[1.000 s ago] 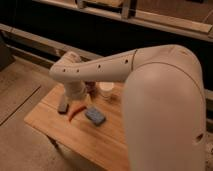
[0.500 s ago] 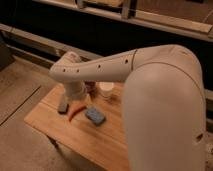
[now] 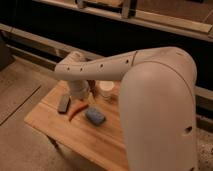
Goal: Place the pepper on the white sponge
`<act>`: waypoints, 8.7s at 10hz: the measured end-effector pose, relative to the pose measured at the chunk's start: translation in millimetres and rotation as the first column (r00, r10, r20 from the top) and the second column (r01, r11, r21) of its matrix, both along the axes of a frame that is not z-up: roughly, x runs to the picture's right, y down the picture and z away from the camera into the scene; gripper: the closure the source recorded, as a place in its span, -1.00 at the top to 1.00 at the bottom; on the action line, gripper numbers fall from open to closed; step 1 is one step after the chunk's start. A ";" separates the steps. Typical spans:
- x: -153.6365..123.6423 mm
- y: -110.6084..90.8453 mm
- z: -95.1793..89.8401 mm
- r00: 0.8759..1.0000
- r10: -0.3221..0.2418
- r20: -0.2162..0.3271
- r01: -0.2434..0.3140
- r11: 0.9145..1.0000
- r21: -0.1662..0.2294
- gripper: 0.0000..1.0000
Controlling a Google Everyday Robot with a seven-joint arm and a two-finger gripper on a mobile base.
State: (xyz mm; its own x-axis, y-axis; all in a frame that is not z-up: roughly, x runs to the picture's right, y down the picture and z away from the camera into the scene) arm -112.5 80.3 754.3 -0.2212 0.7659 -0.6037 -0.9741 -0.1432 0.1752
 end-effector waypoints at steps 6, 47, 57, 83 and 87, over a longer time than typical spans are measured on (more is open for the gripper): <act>0.9 12.3 25.3 1.000 -0.031 -0.005 0.031 0.999 -0.015 0.30; -34.4 -22.0 73.3 0.999 -0.040 -0.001 0.040 0.990 0.137 0.30; -34.4 -22.0 73.4 0.999 -0.040 -0.001 0.040 0.990 0.137 0.30; -28.1 -27.6 49.1 0.999 -0.030 0.017 0.028 0.988 0.150 0.30; -27.9 -27.7 49.1 0.999 -0.030 0.017 0.027 0.988 0.150 0.30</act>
State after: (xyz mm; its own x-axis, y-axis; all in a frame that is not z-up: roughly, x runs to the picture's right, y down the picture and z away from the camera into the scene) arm -140.4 52.6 803.4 -0.1873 0.8538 -0.4857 -0.9811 -0.1382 0.1354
